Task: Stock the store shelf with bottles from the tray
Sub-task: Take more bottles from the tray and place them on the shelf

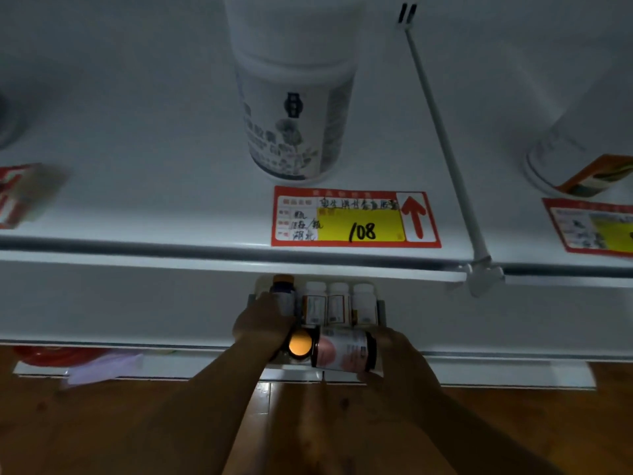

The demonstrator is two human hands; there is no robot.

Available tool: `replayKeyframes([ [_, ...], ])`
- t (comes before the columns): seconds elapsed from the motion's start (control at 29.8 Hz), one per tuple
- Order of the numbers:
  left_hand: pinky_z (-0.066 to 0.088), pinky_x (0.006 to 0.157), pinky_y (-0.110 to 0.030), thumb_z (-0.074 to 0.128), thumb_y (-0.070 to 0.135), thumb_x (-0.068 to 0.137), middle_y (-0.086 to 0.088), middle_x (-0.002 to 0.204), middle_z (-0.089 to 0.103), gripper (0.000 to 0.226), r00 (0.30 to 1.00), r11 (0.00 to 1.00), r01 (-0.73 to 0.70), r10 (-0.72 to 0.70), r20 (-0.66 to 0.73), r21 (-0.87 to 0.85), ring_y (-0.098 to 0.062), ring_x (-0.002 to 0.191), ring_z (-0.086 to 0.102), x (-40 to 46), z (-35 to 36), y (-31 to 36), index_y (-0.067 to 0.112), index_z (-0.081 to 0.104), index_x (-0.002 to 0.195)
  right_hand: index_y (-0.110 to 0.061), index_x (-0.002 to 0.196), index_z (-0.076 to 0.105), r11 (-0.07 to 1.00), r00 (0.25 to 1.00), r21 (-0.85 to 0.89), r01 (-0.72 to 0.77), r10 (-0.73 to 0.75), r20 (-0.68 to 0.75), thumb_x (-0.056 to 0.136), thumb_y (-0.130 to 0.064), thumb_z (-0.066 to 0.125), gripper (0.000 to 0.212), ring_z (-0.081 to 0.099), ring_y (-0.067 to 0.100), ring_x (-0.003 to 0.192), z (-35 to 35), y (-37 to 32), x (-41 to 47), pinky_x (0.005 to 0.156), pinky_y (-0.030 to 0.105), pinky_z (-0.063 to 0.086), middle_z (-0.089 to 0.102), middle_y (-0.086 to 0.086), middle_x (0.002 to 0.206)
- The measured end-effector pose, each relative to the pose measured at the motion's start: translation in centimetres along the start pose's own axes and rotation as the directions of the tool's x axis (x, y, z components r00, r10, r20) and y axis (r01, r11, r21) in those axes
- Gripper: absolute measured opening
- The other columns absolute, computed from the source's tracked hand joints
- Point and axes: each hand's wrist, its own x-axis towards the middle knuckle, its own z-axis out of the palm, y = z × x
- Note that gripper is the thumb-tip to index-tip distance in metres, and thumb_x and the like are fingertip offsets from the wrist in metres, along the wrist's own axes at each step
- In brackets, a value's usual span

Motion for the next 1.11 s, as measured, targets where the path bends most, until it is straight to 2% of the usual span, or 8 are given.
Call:
replayKeyframes([
  [0.17, 0.042, 0.071, -0.029, 0.075, 0.035, 0.070, -0.012, 0.109, 0.065, 0.053, 1.000, 0.984, 0.008, -0.004, 0.025, -0.179, -0.029, 0.100, 0.062, -0.5, -1.8, 0.0, 0.006, 0.060, 0.112, -0.014, 0.102, 0.064, 0.960, 1.000, 0.279, 0.005, -0.002, -0.010, 0.075, -0.025, 0.077, 0.032, 0.062, 0.001, 0.084, -2.5, -1.0, -1.2, 0.067, 0.005, 0.044, 0.064, -0.010, 0.091],
  [0.23, 0.046, 0.069, -0.031, 0.081, 0.027, 0.061, -0.010, 0.098, 0.069, 0.047, 0.999, 0.939, 0.017, -0.001, 0.048, -0.344, -0.027, 0.091, 0.064, -2.3, -3.6, -0.2, 0.007, 0.067, 0.101, -0.012, 0.091, 0.066, 0.890, 0.997, 0.455, -0.021, -0.013, 0.070, 0.079, -0.014, 0.075, 0.016, 0.064, -0.003, 0.077, -4.0, -2.4, -1.9, 0.068, 0.011, 0.048, 0.067, -0.009, 0.083],
  [0.34, 0.055, 0.071, -0.036, 0.080, 0.014, 0.050, -0.013, 0.084, 0.074, 0.035, 0.988, 0.761, 0.089, 0.016, 0.156, -0.643, -0.026, 0.076, 0.068, -7.0, -6.0, -0.9, 0.006, 0.072, 0.083, -0.024, 0.102, 0.064, 0.885, 0.990, 0.455, -0.100, 0.041, 0.137, 0.066, -0.030, 0.082, 0.041, 0.063, 0.008, 0.092, -6.0, -4.5, -3.6, 0.081, 0.030, 0.054, 0.068, -0.003, 0.100],
  [0.4, 0.056, 0.068, -0.033, 0.078, 0.007, 0.045, -0.018, 0.080, 0.072, 0.046, 0.967, 0.676, 0.152, 0.049, 0.251, -0.721, -0.025, 0.069, 0.066, -10.9, -7.6, -1.7, -0.009, 0.069, 0.087, -0.034, 0.112, 0.053, 0.837, 0.987, 0.524, -0.158, 0.114, 0.117, 0.058, -0.031, 0.085, 0.063, 0.057, 0.014, 0.107, -7.3, -5.8, -5.3, 0.090, 0.028, 0.050, 0.059, -0.004, 0.116],
  [0.5, 0.053, 0.054, -0.025, 0.075, 0.005, 0.043, -0.012, 0.069, 0.071, 0.050, 0.955, 0.648, 0.142, 0.110, 0.276, -0.748, -0.020, 0.060, 0.066, -17.0, -10.8, -2.5, -0.006, 0.067, 0.091, -0.038, 0.103, 0.050, 0.799, 0.992, 0.594, -0.098, 0.034, 0.117, 0.057, -0.023, 0.086, 0.060, 0.060, 0.004, 0.099, -10.0, -9.0, -7.9, 0.076, 0.014, 0.051, 0.059, -0.009, 0.111],
  [0.8, 0.058, 0.066, -0.034, 0.070, -0.001, 0.055, -0.020, 0.109, 0.065, 0.067, 0.964, 0.306, -0.162, 0.250, -0.085, -0.938, -0.030, 0.092, 0.067, -30.4, -20.7, -2.1, 0.009, 0.049, 0.118, -0.012, 0.105, 0.058, 0.492, 0.959, 0.864, 0.108, -0.281, 0.040, 0.073, 0.018, 0.064, 0.045, 0.066, 0.009, 0.081, -18.6, -22.0, -11.9, 0.067, 0.019, 0.056, 0.069, 0.002, 0.096],
  [0.94, 0.055, 0.086, -0.042, 0.072, 0.016, 0.068, -0.014, 0.116, 0.069, 0.055, 0.921, 0.240, -0.297, 0.326, -0.211, -0.924, -0.032, 0.107, 0.066, -33.0, -24.1, -3.0, 0.014, 0.057, 0.121, -0.017, 0.104, 0.058, 0.437, 0.894, 0.878, 0.196, -0.447, 0.022, 0.077, 0.015, 0.060, 0.042, 0.067, 0.007, 0.081, -21.0, -26.9, -12.2, 0.065, 0.020, 0.056, 0.071, -0.002, 0.095],
  [1.11, 0.053, 0.087, -0.043, 0.068, 0.027, 0.079, -0.014, 0.117, 0.069, 0.047, 0.908, 0.175, -0.364, 0.284, -0.307, -0.915, -0.032, 0.109, 0.065, -33.4, -28.1, -5.5, 0.014, 0.056, 0.122, -0.022, 0.103, 0.060, 0.426, 0.847, 0.869, 0.253, -0.532, 0.015, 0.077, 0.008, 0.062, 0.039, 0.070, 0.011, 0.079, -21.2, -31.6, -11.8, 0.064, 0.024, 0.056, 0.073, -0.002, 0.088],
])
